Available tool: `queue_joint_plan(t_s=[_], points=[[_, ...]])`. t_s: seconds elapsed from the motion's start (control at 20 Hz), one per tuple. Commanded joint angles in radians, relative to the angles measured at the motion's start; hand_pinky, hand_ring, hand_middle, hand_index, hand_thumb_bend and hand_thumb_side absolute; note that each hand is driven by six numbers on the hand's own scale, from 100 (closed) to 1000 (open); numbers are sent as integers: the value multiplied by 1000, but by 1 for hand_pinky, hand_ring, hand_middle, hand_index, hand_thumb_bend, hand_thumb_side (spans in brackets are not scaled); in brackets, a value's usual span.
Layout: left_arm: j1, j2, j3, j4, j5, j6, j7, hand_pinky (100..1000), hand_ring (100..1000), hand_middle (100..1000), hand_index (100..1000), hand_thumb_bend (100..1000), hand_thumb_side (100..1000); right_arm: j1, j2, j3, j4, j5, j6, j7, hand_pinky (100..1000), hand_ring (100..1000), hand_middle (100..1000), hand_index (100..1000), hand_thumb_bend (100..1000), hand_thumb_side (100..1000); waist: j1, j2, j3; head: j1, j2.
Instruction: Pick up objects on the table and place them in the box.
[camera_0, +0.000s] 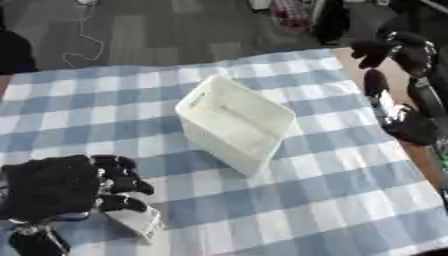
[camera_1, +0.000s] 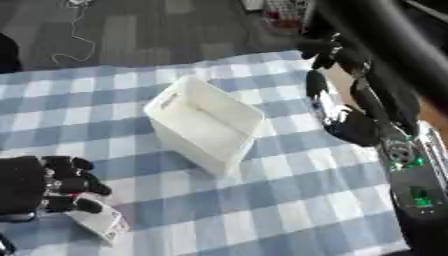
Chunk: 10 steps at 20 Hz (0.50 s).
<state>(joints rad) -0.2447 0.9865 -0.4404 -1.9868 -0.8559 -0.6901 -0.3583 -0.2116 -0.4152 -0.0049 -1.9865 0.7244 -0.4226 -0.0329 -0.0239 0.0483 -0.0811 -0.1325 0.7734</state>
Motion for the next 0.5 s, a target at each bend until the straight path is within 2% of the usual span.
queue_joint_plan(t_s=[0.05, 0.5], points=[[-3, 43, 23, -13, -54, -13, -16, 973, 880, 895, 875, 442, 899, -14, -22, -1, -14, -6, -1, 7, 457, 509, 607, 806, 100, 963, 3, -8, -1, -9, -3], [-30, 54, 23, -13, -125, -18, 50, 986, 894, 899, 894, 429, 909, -11, -24, 6, -14, -10, -11, 22, 460, 511, 611, 806, 100, 962, 2, -10, -1, -5, -5]])
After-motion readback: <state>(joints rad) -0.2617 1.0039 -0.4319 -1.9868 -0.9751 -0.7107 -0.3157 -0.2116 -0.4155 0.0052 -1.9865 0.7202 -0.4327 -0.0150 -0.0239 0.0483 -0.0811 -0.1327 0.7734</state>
